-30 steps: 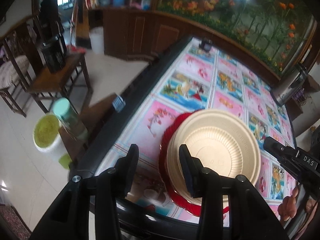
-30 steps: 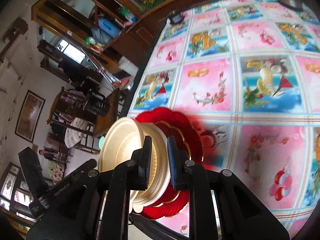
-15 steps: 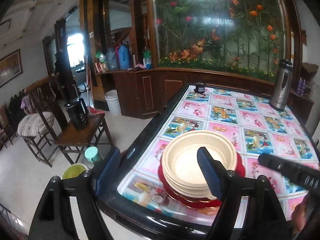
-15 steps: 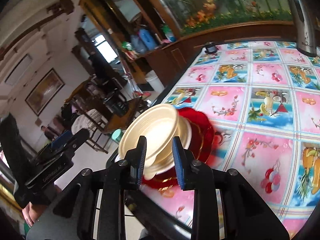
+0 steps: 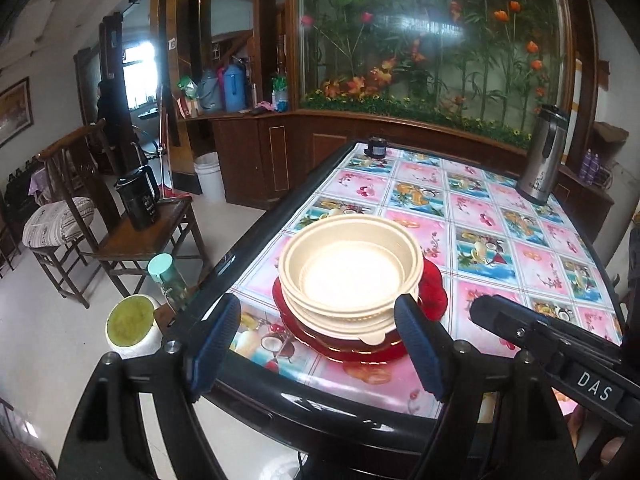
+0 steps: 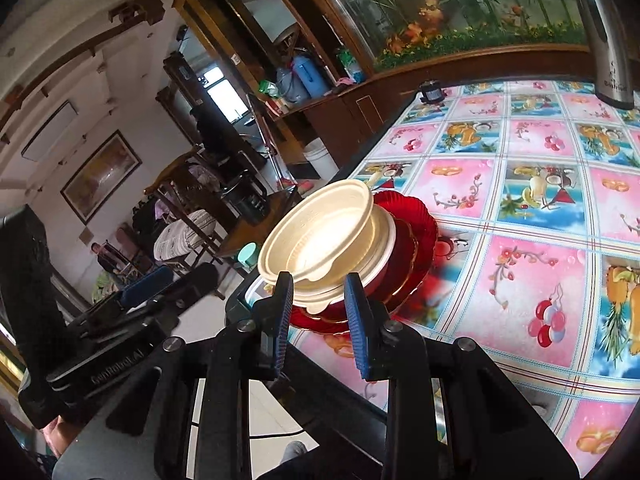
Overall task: Organize plates and bowls
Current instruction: 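Open both tools and pull them back from the stack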
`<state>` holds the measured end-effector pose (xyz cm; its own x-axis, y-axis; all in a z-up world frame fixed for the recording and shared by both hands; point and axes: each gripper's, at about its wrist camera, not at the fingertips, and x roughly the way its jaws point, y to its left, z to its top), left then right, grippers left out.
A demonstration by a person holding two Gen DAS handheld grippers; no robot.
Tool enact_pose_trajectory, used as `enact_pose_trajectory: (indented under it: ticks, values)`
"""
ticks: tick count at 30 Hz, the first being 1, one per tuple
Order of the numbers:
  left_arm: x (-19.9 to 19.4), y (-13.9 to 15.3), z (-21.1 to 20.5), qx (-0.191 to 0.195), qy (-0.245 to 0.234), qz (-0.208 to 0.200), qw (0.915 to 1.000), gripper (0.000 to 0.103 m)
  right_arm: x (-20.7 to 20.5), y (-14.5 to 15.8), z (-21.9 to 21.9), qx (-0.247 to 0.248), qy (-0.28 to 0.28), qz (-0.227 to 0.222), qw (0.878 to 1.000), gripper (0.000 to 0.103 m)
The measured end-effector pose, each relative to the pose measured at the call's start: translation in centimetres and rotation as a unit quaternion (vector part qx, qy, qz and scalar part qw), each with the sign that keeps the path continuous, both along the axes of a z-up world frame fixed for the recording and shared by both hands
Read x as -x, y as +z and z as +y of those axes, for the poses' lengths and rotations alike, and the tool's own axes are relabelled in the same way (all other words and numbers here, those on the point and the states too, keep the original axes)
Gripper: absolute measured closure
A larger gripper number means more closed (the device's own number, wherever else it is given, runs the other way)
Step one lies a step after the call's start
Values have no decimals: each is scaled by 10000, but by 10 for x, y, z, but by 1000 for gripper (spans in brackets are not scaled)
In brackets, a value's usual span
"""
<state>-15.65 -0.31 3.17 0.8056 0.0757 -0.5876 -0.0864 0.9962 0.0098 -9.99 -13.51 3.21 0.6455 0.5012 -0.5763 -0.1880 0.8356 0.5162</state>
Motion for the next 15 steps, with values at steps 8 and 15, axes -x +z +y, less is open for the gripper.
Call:
enact_pose_trajectory:
  ticks: [8,15]
  values:
    - [9,3,-2,-42,-28,-77,10000,24,5,8,6,102,1,-162,9998,77]
    - [15,-1,4,30,24,44,10000,24,6,7,11,131,60,-170,9998,77]
